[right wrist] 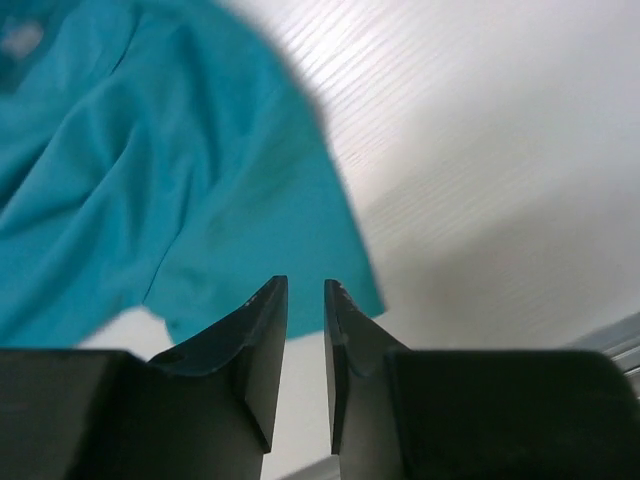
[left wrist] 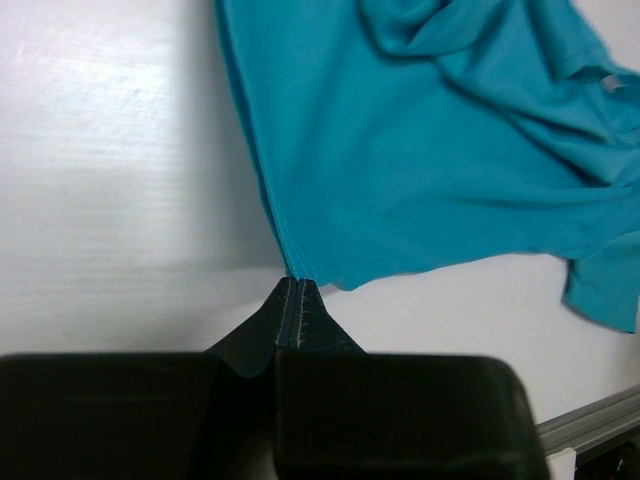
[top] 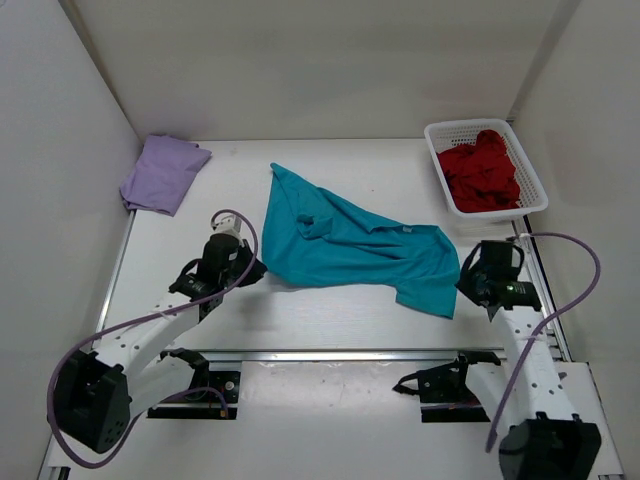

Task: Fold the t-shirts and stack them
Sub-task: Flatten out the tshirt

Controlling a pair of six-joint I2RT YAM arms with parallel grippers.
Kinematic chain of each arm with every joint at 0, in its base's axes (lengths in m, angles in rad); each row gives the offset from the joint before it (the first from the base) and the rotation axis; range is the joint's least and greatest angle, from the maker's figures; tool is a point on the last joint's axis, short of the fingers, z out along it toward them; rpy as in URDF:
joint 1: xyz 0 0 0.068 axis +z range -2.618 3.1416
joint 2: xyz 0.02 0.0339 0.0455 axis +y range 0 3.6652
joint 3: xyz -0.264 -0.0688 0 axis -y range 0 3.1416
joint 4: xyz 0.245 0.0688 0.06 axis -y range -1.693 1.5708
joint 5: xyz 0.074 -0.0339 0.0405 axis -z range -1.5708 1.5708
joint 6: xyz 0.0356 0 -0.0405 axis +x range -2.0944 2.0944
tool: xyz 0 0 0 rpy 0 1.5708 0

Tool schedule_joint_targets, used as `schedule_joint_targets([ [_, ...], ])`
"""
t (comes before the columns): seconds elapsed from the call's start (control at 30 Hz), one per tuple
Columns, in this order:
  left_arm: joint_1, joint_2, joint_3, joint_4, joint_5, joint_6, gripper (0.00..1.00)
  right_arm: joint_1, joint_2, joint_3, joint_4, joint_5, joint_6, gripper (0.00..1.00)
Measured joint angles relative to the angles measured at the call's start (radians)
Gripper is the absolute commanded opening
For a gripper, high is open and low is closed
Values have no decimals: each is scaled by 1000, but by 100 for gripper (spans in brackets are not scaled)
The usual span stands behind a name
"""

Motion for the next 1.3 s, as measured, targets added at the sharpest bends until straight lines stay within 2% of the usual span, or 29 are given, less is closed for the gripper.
schedule_joint_targets([
  [0.07,-34,0,37,-8,-37,2,0,-144,42,6,26,-47,-57,19],
  [0.17,-53,-8,82,-15,-74,3,0,-240,111,-7,60,-97,-113,19],
  [0.33,-44,-53,85,-11,-75,2,0,-148,262,-29,146,-128,-153,16],
  [0.47,-24,-61,72,5,-27,2,0,-130,314,-80,240,-161,-151,14],
  [0.63,-14,-61,69,35,36,-2,0,-87,381,-106,352,-175,-133,0],
  [0.67,-13,-60,66,40,35,-5,0,-71,405,-99,374,-179,-132,0],
  [0.87,-3,-27,45,23,-22,-28,0,50,666,88,463,-240,-137,2],
  [0.93,6,-8,39,27,-28,-30,0,74,705,127,478,-242,-143,16],
  [1.03,13,6,11,60,-15,-31,0,100,645,109,472,-219,-154,27],
  [1.3,17,53,-24,108,39,-43,0,95,249,-119,431,-157,-132,30],
])
